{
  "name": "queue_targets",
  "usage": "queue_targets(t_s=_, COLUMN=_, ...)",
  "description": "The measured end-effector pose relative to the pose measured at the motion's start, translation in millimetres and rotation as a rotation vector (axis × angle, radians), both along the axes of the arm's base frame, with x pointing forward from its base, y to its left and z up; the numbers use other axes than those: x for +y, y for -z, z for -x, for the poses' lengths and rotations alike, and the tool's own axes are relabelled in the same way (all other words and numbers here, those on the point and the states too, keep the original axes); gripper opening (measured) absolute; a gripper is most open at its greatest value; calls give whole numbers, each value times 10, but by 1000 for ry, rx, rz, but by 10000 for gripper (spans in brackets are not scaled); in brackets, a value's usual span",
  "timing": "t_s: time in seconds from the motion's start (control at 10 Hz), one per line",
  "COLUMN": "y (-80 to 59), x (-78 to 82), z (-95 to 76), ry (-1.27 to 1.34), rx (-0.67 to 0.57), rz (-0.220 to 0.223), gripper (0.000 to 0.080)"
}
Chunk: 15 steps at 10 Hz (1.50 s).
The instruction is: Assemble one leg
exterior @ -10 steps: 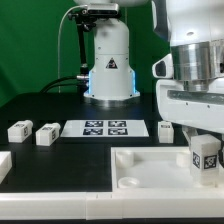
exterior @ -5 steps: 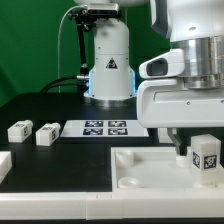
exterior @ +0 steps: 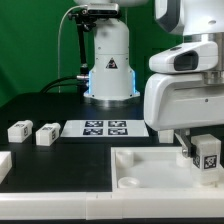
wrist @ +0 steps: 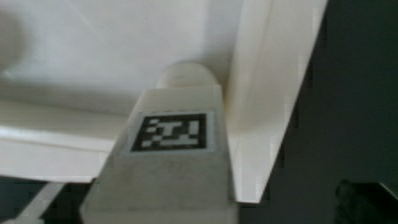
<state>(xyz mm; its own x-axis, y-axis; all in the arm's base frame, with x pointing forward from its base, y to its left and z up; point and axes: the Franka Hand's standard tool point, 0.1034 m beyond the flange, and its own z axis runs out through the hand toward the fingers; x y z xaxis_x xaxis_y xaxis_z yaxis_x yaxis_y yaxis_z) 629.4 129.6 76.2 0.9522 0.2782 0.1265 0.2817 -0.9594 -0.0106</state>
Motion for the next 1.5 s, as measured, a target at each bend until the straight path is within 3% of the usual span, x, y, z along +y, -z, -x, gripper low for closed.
queue_targets(t_s=0.3, y=6, x=-27, z=1, ry=-47, rx=-2, rz=6, gripper=649)
queue_targets(t_s=0.5, y=6, x=-29, z=0, ry=-47, rx=-2, rz=6, gripper=420)
queue_targets(t_s=0.6, y=6, x=-29, z=0, ry=-46, rx=-2, rz=6, gripper=420)
queue_targets(t_s=0.7, y=6, x=-35, z=-1, ry=-46, rx=-2, rz=6, gripper=291)
queue_targets(t_s=1.1, y=2, x=-46, z=-9, ry=66, rx=0, rz=-15, gripper=292)
queue_targets(t_s=1.5, y=19, x=-123, z=-9, ry=666, rx=25, rz=-105, gripper=293)
